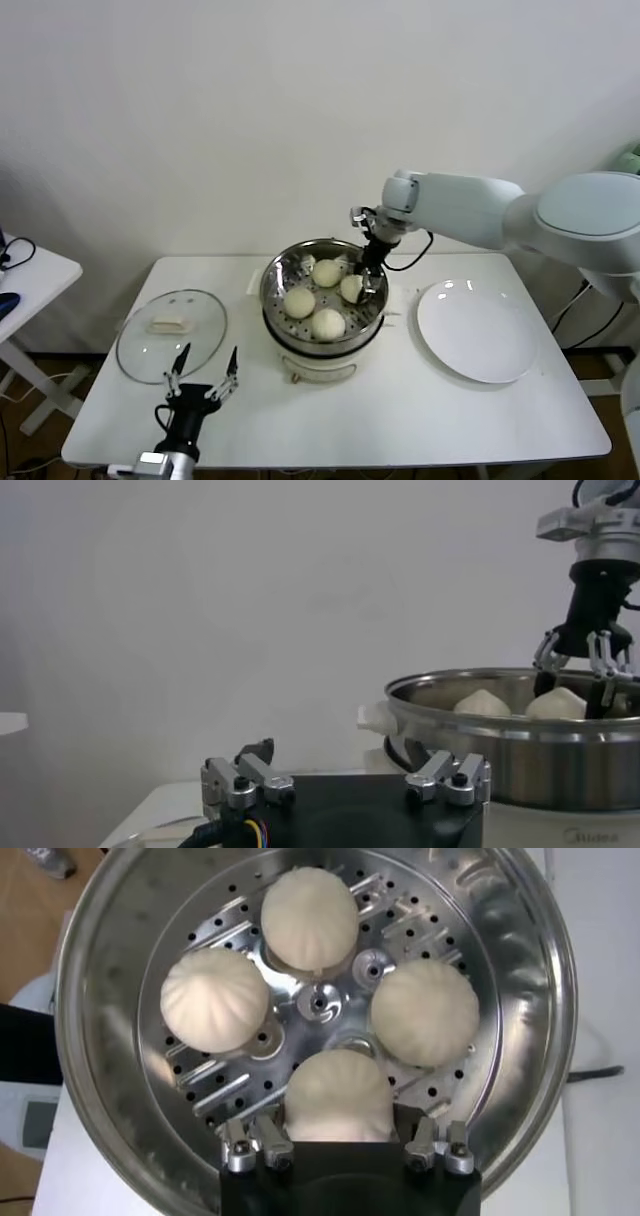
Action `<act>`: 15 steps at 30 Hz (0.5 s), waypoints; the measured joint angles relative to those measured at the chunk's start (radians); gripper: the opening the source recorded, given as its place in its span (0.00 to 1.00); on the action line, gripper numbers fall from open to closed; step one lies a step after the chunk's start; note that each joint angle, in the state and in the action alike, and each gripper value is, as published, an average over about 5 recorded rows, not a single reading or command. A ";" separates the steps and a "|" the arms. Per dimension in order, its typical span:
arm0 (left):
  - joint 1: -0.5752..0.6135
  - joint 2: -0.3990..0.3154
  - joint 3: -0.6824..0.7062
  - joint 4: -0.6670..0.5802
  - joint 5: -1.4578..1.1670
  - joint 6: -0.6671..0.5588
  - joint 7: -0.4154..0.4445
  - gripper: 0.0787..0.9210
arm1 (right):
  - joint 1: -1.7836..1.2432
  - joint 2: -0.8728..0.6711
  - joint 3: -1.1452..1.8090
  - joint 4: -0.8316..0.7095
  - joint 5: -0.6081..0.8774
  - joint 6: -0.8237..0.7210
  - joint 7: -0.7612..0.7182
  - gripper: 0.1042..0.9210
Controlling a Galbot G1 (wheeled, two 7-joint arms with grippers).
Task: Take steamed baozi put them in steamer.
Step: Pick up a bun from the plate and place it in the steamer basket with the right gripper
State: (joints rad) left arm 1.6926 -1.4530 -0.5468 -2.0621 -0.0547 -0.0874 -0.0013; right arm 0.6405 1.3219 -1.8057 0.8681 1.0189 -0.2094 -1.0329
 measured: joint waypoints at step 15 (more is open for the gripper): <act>-0.004 -0.003 0.009 -0.001 0.010 0.003 -0.003 0.88 | 0.004 -0.007 0.008 0.017 -0.005 0.004 -0.006 0.88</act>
State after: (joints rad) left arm 1.6882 -1.4559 -0.5374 -2.0631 -0.0449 -0.0848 -0.0041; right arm 0.6446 1.3146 -1.7975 0.8854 1.0135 -0.2052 -1.0387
